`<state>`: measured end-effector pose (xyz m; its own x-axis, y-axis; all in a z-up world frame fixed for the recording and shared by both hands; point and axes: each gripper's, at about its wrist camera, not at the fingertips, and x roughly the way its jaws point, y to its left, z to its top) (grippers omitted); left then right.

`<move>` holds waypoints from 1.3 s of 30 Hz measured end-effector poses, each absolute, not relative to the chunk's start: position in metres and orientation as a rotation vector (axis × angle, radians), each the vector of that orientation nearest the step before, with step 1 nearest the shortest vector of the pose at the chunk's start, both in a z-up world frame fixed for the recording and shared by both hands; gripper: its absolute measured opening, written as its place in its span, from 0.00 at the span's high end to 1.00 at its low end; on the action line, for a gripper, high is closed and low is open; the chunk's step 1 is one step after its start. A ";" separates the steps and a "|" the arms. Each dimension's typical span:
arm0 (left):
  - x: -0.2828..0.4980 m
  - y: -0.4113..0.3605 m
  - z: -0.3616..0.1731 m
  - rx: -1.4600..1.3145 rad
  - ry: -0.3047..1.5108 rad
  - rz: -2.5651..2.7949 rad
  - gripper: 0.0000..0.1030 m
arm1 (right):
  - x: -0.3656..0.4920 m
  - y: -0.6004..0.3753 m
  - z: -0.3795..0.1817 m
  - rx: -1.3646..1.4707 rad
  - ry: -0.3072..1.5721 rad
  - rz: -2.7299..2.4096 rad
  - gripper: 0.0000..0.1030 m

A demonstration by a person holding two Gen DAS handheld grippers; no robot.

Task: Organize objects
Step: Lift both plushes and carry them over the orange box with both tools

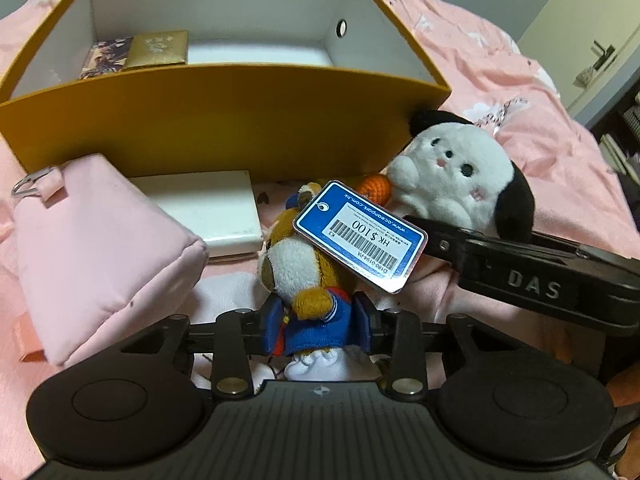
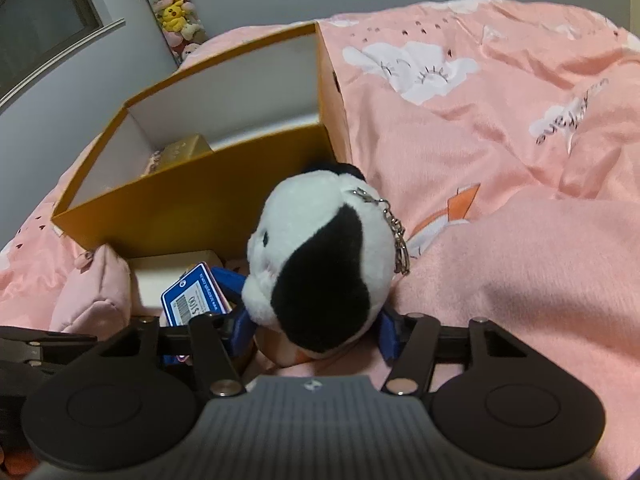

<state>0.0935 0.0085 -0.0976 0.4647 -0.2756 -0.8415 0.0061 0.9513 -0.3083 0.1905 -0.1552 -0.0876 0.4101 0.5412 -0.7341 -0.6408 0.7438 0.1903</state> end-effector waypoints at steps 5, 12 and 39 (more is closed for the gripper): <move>0.085 0.019 -0.076 -0.319 1.013 -0.187 0.60 | 0.182 -0.159 -0.064 -0.170 0.862 0.768 0.41; 0.085 0.034 -0.038 -0.379 0.919 -0.217 0.60 | 0.176 -0.162 -0.016 -0.224 0.809 0.843 0.41; 0.225 0.071 -0.030 -0.411 0.870 -0.251 0.61 | 0.283 -0.035 0.031 -0.554 1.047 0.916 0.41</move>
